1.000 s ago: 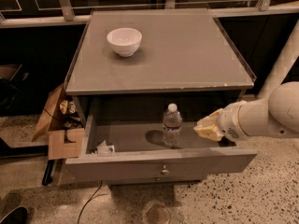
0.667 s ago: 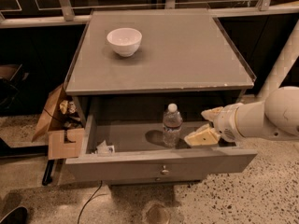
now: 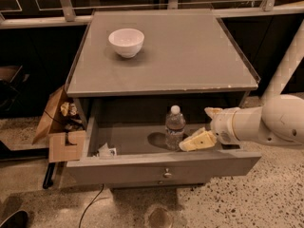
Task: Pick water bottle from top drawer and place on counter
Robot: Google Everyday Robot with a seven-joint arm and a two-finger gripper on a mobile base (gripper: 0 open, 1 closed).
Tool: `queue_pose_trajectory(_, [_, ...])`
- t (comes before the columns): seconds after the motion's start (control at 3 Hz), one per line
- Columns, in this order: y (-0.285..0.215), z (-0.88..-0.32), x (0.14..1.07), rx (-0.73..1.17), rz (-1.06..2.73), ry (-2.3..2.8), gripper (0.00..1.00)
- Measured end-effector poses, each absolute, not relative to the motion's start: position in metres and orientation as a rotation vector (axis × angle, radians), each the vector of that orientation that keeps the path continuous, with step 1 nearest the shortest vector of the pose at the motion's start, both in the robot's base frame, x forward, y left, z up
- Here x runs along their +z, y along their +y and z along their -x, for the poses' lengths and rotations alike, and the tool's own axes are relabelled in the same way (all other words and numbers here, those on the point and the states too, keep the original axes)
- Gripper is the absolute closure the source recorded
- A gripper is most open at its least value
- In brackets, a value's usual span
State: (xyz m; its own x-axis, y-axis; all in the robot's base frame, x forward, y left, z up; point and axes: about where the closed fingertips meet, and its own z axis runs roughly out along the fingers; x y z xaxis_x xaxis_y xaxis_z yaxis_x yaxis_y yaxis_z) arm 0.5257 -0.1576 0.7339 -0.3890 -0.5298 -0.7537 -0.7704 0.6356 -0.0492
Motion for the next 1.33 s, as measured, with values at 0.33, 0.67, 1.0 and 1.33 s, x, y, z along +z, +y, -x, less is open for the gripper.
queue_pose_trajectory(0.33, [-0.144,-0.535,0.727,0.446,0.983,2.054,0.14])
queue_pose_trajectory(0.67, [-0.128,-0.545,0.72,0.481,0.967,2.003,0.12])
queue_pose_trajectory(1.0, [-0.113,-0.552,0.717,0.508,0.963,1.948,0.12])
queue_pose_trajectory(1.33, [-0.099,-0.558,0.713,0.526,0.965,1.899,0.11])
